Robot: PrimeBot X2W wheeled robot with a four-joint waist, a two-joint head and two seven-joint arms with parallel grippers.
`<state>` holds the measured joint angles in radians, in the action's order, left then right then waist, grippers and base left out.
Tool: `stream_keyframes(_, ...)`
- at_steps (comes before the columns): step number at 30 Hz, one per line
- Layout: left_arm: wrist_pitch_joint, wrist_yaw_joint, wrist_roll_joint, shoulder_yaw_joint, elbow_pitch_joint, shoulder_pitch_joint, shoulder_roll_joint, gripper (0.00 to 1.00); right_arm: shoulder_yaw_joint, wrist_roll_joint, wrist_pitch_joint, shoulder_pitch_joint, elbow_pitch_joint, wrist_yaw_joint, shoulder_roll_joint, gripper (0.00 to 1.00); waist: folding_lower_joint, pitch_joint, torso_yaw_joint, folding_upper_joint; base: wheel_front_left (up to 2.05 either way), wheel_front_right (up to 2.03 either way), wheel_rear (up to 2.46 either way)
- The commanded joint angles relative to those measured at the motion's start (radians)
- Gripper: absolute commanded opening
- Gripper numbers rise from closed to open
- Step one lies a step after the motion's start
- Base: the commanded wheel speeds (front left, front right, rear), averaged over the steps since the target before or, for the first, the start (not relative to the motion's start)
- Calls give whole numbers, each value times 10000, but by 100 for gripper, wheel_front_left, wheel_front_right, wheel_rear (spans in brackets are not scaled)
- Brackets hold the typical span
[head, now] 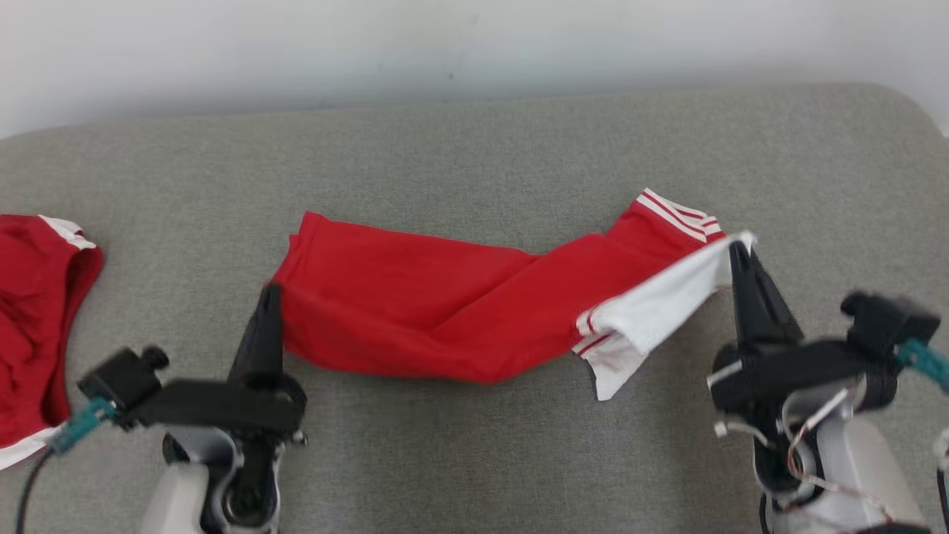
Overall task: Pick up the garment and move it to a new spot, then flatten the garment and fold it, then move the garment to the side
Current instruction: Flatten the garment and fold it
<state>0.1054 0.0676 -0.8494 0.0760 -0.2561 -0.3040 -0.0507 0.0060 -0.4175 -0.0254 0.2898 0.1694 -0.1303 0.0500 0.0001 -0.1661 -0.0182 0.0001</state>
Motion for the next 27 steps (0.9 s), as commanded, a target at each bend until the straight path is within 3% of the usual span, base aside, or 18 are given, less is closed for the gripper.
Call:
stream_keyframes(1,-72,45,-306,-17,-30,-216,0,0,-27,-167,79,195,27,-7,7,0,-1,-168,-147,-1,0,0,0)
stream_keyframes(6,-830,-133,-1174,-487,-555,-2541,-345,0,297,-917,1145,3029,804,-7,232,0,-1,-1306,-737,-1,0,0,0)
stream_keyframes(13,-1237,-510,-976,-864,-1281,-6260,-1259,0,468,-2135,1115,7463,2765,-7,248,0,-1,-2868,-1266,-1,0,0,0)
stream_keyframes(15,-1154,-471,-730,-777,-1272,-7404,-1554,0,113,-2731,885,8807,3358,-7,193,0,-1,-3368,-1320,-1,0,0,0)
stream_keyframes(19,-650,-245,-304,-813,-1445,-9346,-1976,0,-187,-2777,-212,11129,4251,-7,89,0,-1,-3996,-1386,-1,0,0,0)
stream_keyframes(27,1115,225,569,-597,-1626,-12195,-2105,0,-1009,-2832,-2051,14427,5087,-7,478,0,-1,-4504,-1160,-1,0,0,0)
